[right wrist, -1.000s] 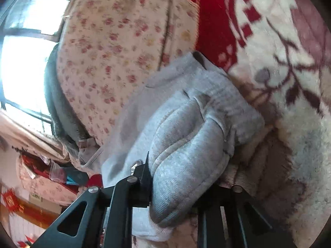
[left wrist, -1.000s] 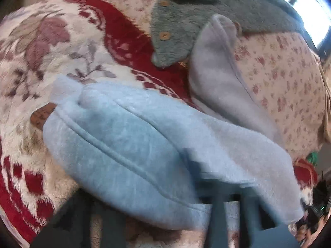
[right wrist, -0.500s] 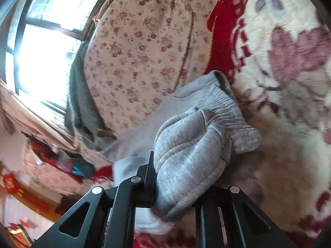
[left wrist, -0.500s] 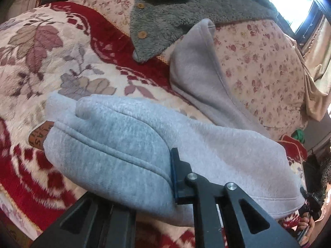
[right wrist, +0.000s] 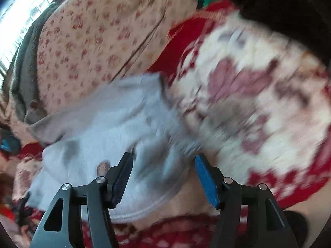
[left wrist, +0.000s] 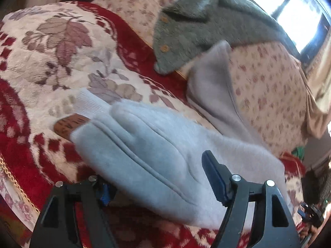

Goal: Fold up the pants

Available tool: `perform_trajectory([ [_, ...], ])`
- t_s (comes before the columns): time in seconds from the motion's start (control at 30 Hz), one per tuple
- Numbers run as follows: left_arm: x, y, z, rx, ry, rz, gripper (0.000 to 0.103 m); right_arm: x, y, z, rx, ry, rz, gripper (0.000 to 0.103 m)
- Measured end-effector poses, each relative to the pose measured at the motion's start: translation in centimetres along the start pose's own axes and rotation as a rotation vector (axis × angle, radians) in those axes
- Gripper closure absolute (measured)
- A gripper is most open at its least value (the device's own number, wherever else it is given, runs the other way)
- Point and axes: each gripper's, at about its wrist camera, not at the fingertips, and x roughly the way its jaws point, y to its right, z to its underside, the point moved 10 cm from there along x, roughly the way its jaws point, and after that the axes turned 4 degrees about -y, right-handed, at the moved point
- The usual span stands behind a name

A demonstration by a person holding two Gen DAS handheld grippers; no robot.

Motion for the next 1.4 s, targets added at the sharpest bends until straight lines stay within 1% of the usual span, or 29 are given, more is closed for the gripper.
perform_trajectory([
  [0.03,0.3,-0.3,-0.4,-0.016,-0.005,0.004,0.028,-0.4,-1.0,-0.4,-0.003,0.007,-0.033,0.033],
  [0.07,0.5,-0.4,-0.5,-0.028,-0.007,0.0,0.028,-0.4,-2.3,-0.5,-0.01,-0.001,-0.089,0.032],
  [0.13,1.1,-0.9,-1.0,-0.063,-0.005,-0.007,0.028,0.3,-4.6,-0.3,-0.022,-0.022,-0.153,0.031],
  [0.2,1.7,-1.4,-1.8,-0.097,0.007,-0.007,0.028,1.7,-7.4,0.6,-0.066,-0.059,-0.197,0.031],
  [0.27,2.3,-1.4,-2.6,-0.092,0.011,-0.015,0.028,3.4,-10.3,1.8,-0.11,-0.101,-0.221,0.031],
  [0.33,2.5,-0.6,-3.4,-0.024,0.025,-0.04,0.04,4.5,-12.9,3.1,-0.166,-0.136,-0.256,0.031],
  [0.37,2.3,-0.1,-3.8,0.034,0.037,-0.069,0.057,5.1,-14.8,3.7,-0.22,-0.152,-0.269,0.031],
  [0.4,2.0,0.1,-4.1,0.071,0.046,-0.087,0.066,5.3,-15.8,4.2,-0.25,-0.152,-0.27,0.031],
  [0.43,1.8,0.2,-4.4,0.087,0.052,-0.088,0.067,5.6,-17.4,4.7,-0.296,-0.147,-0.276,0.031],
  [0.47,1.6,-0.1,-4.4,0.078,0.046,-0.075,0.067,5.8,-18.6,5.0,-0.329,-0.144,-0.285,0.031],
  [0.5,1.6,-0.8,-4.4,0.063,0.034,-0.081,0.069,5.9,-19.6,5.4,-0.351,-0.14,-0.292,0.031],
  [0.57,1.7,-2.7,-3.8,0.039,0.011,-0.13,0.07,6.3,-21.5,5.7,-0.388,-0.126,-0.305,0.031],
  [0.6,1.8,-3.3,-3.4,0.033,0.003,-0.138,0.07,6.8,-22.5,5.8,-0.4,-0.122,-0.314,0.031],
  [0.63,1.9,-3.9,-2.8,0.028,-0.009,-0.149,0.07,7.3,-23.5,5.9,-0.411,-0.123,-0.327,0.031],
  [0.67,1.9,-4.6,-2.2,0.03,-0.016,-0.18,0.07,7.8,-24.2,6.2,-0.42,-0.127,-0.335,0.031],
  [0.7,1.8,-4.9,-2.0,0.034,-0.018,-0.192,0.068,8.7,-24.9,6.7,-0.437,-0.143,-0.34,0.031],
  [0.73,1.6,-5.1,-1.7,0.032,-0.018,-0.196,0.066,10.0,-25.2,7.4,-0.454,-0.176,-0.319,0.031],
  [0.8,0.8,-5.6,-1.7,0.015,-0.005,-0.205,0.05,12.9,-24.5,8.3,-0.456,-0.228,-0.22,0.031],
  [0.87,-0.5,-5.8,-2.2,0.013,0.025,-0.212,0.041,14.8,-24.1,8.8,-0.434,-0.256,-0.201,0.031],
  [0.9,-1.2,-5.9,-2.5,0.015,0.041,-0.224,0.038,15.1,-23.9,8.8,-0.421,-0.263,-0.198,0.031],
  [0.97,-2.7,-5.8,-3.2,0.033,0.078,-0.249,0.035,14.7,-23.7,8.6,-0.403,-0.257,-0.217,0.031],
  [1.03,-3.8,-5.3,-3.9,0.049,0.101,-0.241,0.032,13.7,-23.6,8.3,-0.399,-0.249,-0.223,0.029],
  [1.17,-3.8,-4.6,-4.8,0.053,0.118,-0.233,0.028,11.5,-23.2,7.2,-0.384,-0.205,-0.239,0.023],
  [1.27,-2.0,-5.0,-4.3,0.047,0.087,-0.267,0.028,10.9,-23.8,6.9,-0.387,-0.19,-0.26,0.022],
  [1.3,-1.3,-5.6,-4.0,0.04,0.067,-0.292,0.028,10.9,-23.9,6.9,-0.392,-0.19,-0.262,0.022],
  [1.37,0.5,-7.9,-2.5,-0.025,-0.018,-0.372,0.028,11.2,-24.4,7.2,-0.41,-0.197,-0.251,0.022],
  [1.4,1.1,-8.8,-1.8,-0.062,-0.055,-0.378,0.028,11.5,-24.5,7.4,-0.414,-0.207,-0.241,0.022],
])
